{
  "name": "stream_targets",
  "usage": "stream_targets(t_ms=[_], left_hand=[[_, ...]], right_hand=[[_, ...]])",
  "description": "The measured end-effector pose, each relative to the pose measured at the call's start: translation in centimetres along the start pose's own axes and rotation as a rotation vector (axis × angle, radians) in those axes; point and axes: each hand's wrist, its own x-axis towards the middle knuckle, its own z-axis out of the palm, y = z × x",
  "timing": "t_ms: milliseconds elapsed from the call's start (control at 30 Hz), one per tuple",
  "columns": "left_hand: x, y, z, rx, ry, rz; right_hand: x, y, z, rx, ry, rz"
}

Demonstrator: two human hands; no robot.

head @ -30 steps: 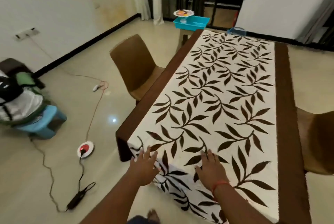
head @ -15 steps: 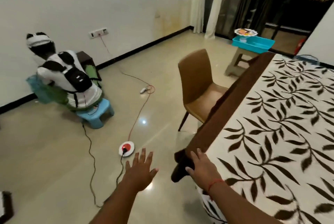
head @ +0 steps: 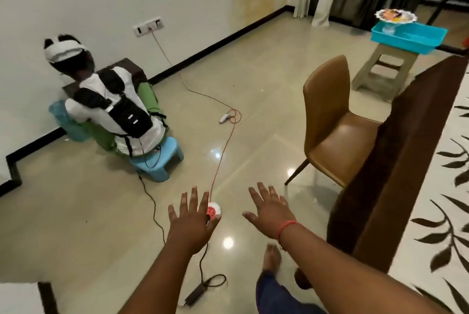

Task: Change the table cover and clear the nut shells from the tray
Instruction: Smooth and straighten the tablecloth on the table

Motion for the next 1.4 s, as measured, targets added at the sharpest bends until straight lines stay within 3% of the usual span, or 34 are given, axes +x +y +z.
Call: stream_targets(t_ms=[233,433,700,1033,1400], left_hand=[[16.2,1.2,-7.3,0.063,0.094,0.012],[30.6,4.1,-15.7,-0.041,0.14,-0.022],[52.0,9.1,-24.3,-0.034,0.172,0.118],[79.5,14.9,-35.8,0.129,0.087,0.363],[102.6,34.1,-40.5,0.231,0.027,0.629]], right_hand=[[15.9,3.6,-7.7,0.052,0.048,0.001],[28.6,7.1,-17.9,0.068,0.119,-0.015],[44.4,12.7,-26.7,0.095,0.192,0.102],[63.4,21.2,-38.5,0.251,0.251,0.374],[77.0,41.7,-46.5,0.445,0.251,0.657]])
